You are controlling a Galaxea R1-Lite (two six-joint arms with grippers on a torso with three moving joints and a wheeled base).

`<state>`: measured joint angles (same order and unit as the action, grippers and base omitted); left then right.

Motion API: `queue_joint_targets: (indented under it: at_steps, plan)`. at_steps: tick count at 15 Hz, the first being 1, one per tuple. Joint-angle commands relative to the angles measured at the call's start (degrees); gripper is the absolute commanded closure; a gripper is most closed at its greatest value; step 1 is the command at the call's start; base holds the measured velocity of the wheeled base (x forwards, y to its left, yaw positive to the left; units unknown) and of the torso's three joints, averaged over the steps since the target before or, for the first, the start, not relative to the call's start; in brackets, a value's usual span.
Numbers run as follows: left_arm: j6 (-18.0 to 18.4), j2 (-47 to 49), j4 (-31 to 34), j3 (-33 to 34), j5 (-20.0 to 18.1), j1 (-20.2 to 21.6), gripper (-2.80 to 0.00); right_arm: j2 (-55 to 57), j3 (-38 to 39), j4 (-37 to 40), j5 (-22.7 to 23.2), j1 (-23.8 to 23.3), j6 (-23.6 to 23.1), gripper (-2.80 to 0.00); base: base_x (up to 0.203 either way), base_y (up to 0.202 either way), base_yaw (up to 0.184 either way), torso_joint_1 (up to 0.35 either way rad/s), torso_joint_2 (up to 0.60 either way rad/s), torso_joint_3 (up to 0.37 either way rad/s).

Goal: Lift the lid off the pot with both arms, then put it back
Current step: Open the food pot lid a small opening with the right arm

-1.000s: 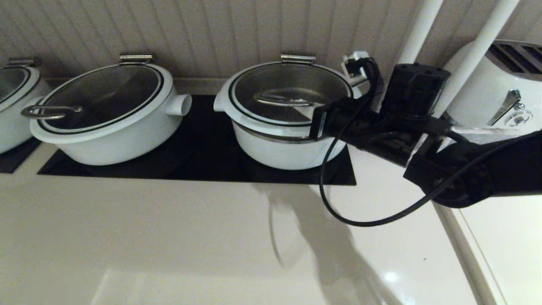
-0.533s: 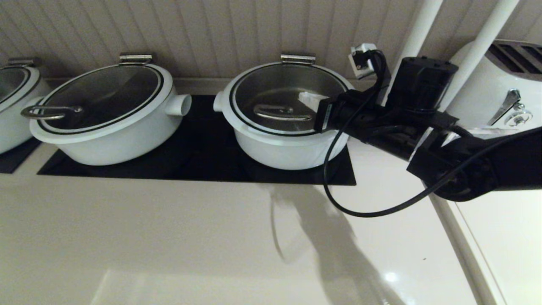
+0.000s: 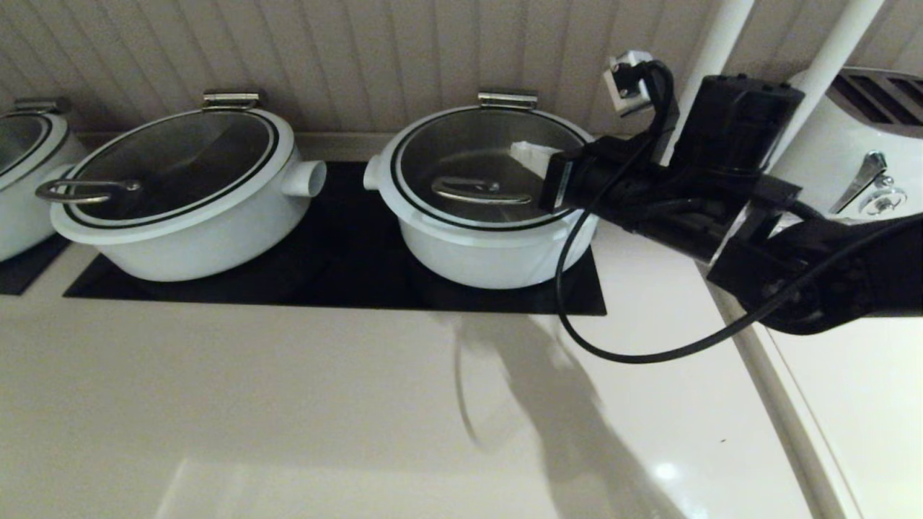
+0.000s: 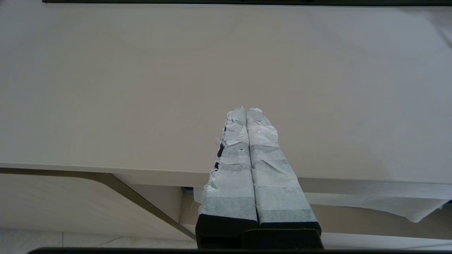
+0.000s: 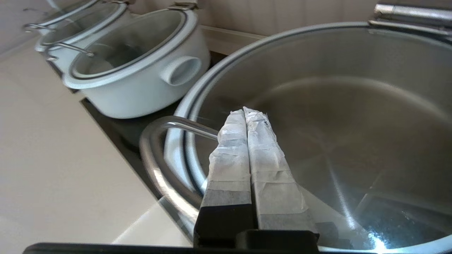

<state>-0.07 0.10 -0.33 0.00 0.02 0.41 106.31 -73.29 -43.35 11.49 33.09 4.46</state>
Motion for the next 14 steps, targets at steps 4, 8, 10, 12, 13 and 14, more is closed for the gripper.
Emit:
queue_joint_targets:
  at_steps: [4,8,10,12,13,14]
  plan:
    - [0.0,0.0,0.0,0.0,0.1,0.0,0.0,-6.1,3.9,4.3,0.8,2.4,0.5,0.0,0.0,0.0,0.0,0.0,0.0,0.0]
    - [0.0,0.0,0.0,0.0,0.0,0.0,0.0,-6.9,10.5,4.0,0.9,7.1,1.7,0.0,0.0,0.0,0.0,0.0,0.0,0.0]
    - [0.0,0.0,0.0,0.0,0.0,0.0,0.0,-5.0,12.0,3.6,0.8,7.6,1.5,0.0,0.0,0.0,0.0,0.0,0.0,0.0]
    - [0.0,0.0,0.0,0.0,0.0,0.0,0.0,-2.1,12.2,0.4,0.5,7.7,1.5,0.0,0.0,0.0,0.0,0.0,0.0,0.0]
    - [0.0,0.0,0.0,0.0,0.1,0.0,0.0,-0.3,12.2,-2.3,0.1,7.6,1.4,0.0,0.0,0.0,0.0,0.0,0.0,0.0]
    - [0.0,0.0,0.0,0.0,0.0,0.0,0.0,1.1,12.1,-4.0,-0.4,7.6,1.4,0.0,0.0,0.0,0.0,0.0,0.0,0.0]
